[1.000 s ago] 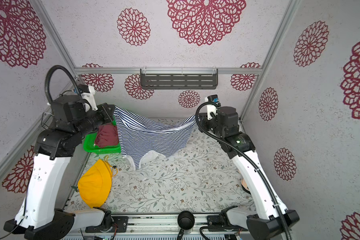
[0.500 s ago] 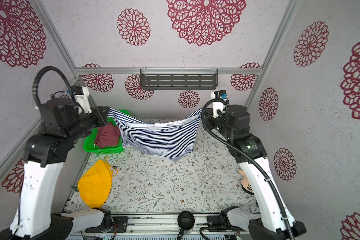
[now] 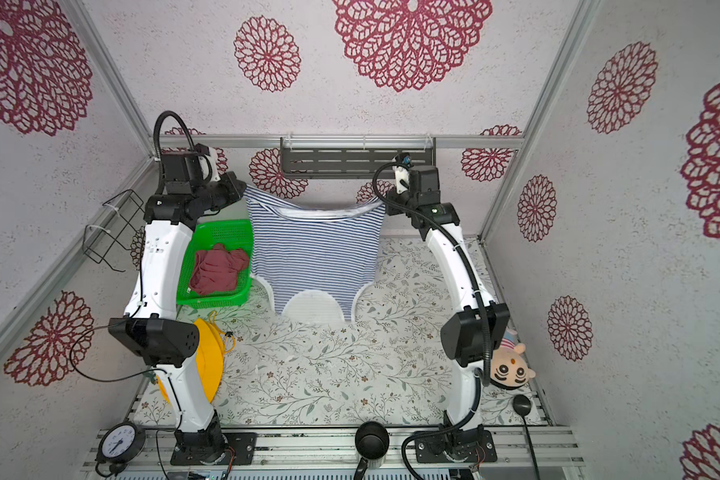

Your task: Fold and stack the tank tops

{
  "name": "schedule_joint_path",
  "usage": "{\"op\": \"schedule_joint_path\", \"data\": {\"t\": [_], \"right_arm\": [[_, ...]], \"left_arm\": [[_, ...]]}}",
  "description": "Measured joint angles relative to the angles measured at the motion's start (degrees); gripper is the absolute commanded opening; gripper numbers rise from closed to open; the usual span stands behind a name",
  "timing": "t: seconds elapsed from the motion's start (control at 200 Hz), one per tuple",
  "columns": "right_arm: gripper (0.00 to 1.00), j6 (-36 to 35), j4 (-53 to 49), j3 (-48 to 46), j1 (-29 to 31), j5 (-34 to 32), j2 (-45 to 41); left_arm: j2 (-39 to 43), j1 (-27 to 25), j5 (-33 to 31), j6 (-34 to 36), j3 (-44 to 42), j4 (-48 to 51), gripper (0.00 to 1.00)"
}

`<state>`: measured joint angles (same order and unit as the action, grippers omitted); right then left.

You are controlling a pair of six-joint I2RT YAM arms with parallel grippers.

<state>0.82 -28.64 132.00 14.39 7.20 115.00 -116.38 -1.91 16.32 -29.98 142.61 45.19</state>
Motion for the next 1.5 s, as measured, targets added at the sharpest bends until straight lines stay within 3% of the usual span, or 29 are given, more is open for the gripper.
{"op": "schedule_joint_path", "data": {"t": [0.09, 0.175, 0.375, 0.505, 0.666, 0.796, 0.856, 0.886, 0.926, 0.996, 1.061, 1.231, 1.341, 1.501], "right_arm": [[0.0, -0.85, -0.02, 3.21, -0.79, 1.25, -0.63], [0.0, -1.53, 1.03, -0.42, -0.94, 2.49, -6.08], [0.0, -3.76, 9.46, -29.35, -1.42, 7.02, -30.38], [0.0, -4.26, 15.23, -48.19, -3.32, 10.03, -41.4], [0.0, -3.58, 17.77, -71.49, -4.44, 13.14, -46.34], [0.0, 0.9, 15.41, -90.05, -4.46, 17.59, -52.35], [0.29, 4.44, 13.11, -95.17, -4.46, 21.38, -58.4], [0.4, 6.38, 11.85, -96.15, -4.44, 23.41, -61.72], [0.52, 8.2, 11.19, -96.17, -4.44, 25.51, -65.42], [0.59, 9.88, 10.01, -93.94, -4.44, 27.78, -70.77], [0.61, 10.6, 7.63, -90.18, -4.44, 27.71, -72.94], [0.62, 10.84, 1.18, -80.85, -4.44, 22.25, -69.7], [0.55, 11.56, -2.95, -77.72, -2.91, 13.64, -62.1], [0.43, 16.46, -6.64, -76.26, 8.57, -1.53, -48.22]], "left_arm": [[0.48, -0.09, 1.62, -1.16, 2.69, -1.97, 0.0], [6.03, -0.28, 3.26, -1.79, -2.84, -5.46, 0.0], [28.92, -0.59, 5.73, -1.81, -33.53, -17.0, 0.0], [41.55, -1.42, 6.99, -1.95, -56.39, -24.59, 0.0], [48.33, -3.91, 7.74, -2.47, -84.32, -30.23, 0.0], [51.95, -7.61, 8.63, -3.74, -103.23, -29.83, 0.0], [57.44, -11.65, 7.5, -4.5, -108.98, -28.17, 0.0], [60.48, -14.03, 7.06, -4.81, -110.38, -27.28, 0.05], [64.02, -16.87, 6.69, -5.33, -110.86, -26.29, 0.29], [67.98, -19.54, 6.29, -6.05, -109.26, -25.07, 0.72], [69.77, -19.69, 4.81, -6.49, -106.79, -23.19, 0.87], [69.9, -19.52, -2.21, -6.29, -100.04, -14.21, 0.87], [66.31, -19.39, -6.82, -6.08, -96.3, -11.1, 0.82], [53.27, -19.37, -10.14, -6.93, -93.04, -13.9, 0.76]]}}
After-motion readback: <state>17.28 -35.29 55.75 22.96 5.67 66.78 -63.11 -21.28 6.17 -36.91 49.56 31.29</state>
